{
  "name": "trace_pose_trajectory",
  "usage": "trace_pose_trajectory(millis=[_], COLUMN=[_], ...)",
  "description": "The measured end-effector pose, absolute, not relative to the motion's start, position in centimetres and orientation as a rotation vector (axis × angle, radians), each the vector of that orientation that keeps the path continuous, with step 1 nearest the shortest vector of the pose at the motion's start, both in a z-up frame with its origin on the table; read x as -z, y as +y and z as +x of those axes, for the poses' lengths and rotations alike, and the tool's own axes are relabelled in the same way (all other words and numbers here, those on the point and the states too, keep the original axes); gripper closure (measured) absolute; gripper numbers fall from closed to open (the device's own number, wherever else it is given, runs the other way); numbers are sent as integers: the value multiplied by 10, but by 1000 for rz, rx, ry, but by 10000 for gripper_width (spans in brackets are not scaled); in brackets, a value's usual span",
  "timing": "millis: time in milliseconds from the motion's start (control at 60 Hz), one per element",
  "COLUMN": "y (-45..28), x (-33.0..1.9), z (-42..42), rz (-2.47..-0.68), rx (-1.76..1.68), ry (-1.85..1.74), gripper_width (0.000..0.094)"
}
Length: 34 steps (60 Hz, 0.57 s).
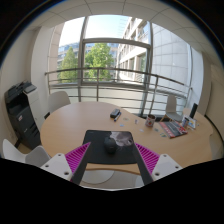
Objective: Arrange mouse
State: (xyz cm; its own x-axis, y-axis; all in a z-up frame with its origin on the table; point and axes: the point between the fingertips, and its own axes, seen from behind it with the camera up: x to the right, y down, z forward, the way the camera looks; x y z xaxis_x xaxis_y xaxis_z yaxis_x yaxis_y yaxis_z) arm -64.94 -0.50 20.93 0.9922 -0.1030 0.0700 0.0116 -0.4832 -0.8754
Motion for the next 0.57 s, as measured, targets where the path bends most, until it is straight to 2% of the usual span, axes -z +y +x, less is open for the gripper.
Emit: trace_pose_trajectory(millis=[167,267,450,567], y=[-76,-103,-120,-126], x=[-228,-224,-218,-227], z=[-670,-678,-678,-678], rz=[-2072,-2083,-2098,-2089], rx=[148,120,141,124], ry=[50,61,58,65], gripper_width=[92,93,94,94])
